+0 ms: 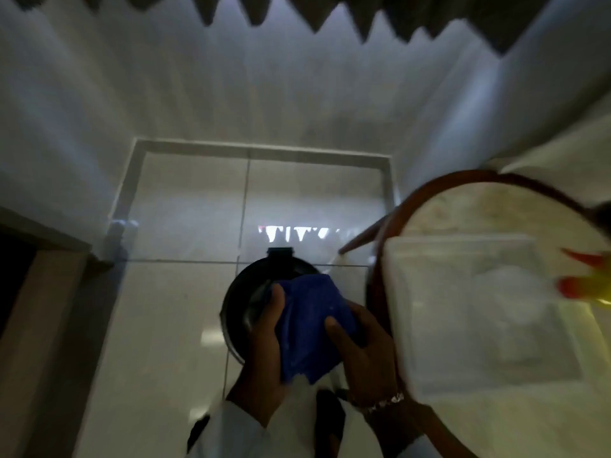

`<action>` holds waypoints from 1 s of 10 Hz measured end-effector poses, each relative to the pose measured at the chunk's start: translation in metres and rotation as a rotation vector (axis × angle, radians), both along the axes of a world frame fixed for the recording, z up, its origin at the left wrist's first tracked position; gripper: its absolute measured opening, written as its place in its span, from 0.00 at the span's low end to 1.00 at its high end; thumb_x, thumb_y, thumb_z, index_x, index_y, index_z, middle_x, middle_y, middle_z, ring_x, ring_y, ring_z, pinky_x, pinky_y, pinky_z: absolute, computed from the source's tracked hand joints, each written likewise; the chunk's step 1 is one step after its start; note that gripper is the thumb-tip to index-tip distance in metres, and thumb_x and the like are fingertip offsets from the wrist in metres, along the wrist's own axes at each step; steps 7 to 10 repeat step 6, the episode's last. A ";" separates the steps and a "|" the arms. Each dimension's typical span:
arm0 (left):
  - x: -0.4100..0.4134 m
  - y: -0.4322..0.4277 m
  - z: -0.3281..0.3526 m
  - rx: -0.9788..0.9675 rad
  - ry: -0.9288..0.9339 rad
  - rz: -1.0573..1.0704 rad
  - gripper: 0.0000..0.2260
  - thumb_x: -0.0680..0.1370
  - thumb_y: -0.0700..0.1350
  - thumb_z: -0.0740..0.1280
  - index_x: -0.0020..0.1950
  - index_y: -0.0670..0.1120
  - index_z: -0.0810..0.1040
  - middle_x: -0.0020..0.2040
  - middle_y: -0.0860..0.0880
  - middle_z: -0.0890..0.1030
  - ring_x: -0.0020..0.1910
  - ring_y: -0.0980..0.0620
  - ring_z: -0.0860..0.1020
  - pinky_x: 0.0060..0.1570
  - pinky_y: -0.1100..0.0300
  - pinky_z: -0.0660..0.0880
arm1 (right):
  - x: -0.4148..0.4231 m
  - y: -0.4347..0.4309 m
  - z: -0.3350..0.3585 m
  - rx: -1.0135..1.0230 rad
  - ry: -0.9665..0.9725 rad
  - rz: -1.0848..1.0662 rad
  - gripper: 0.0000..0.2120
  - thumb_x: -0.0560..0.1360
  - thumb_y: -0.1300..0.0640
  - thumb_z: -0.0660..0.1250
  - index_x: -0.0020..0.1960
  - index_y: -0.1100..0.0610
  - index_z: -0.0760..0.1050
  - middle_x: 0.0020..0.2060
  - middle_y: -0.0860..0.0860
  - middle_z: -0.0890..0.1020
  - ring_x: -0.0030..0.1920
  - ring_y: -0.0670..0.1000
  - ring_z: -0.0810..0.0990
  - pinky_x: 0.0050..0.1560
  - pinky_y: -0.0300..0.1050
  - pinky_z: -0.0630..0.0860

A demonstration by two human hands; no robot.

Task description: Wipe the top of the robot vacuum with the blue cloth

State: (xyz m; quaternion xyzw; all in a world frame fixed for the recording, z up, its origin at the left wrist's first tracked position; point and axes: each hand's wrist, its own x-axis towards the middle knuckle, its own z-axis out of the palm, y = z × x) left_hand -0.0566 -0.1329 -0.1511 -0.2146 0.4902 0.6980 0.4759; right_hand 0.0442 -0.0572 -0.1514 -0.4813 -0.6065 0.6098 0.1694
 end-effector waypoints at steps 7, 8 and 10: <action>0.065 0.092 0.114 -0.300 0.854 -0.620 0.17 0.78 0.40 0.65 0.67 0.49 0.72 0.61 0.53 0.78 0.60 0.54 0.76 0.57 0.65 0.73 | 0.109 0.126 0.065 0.185 -0.580 0.173 0.20 0.73 0.54 0.67 0.63 0.53 0.67 0.56 0.54 0.78 0.54 0.53 0.77 0.58 0.51 0.76; 0.065 0.092 0.114 -0.300 0.854 -0.620 0.17 0.78 0.40 0.65 0.67 0.49 0.72 0.61 0.53 0.78 0.60 0.54 0.76 0.57 0.65 0.73 | 0.109 0.126 0.065 0.185 -0.580 0.173 0.20 0.73 0.54 0.67 0.63 0.53 0.67 0.56 0.54 0.78 0.54 0.53 0.77 0.58 0.51 0.76; 0.065 0.092 0.114 -0.300 0.854 -0.620 0.17 0.78 0.40 0.65 0.67 0.49 0.72 0.61 0.53 0.78 0.60 0.54 0.76 0.57 0.65 0.73 | 0.109 0.126 0.065 0.185 -0.580 0.173 0.20 0.73 0.54 0.67 0.63 0.53 0.67 0.56 0.54 0.78 0.54 0.53 0.77 0.58 0.51 0.76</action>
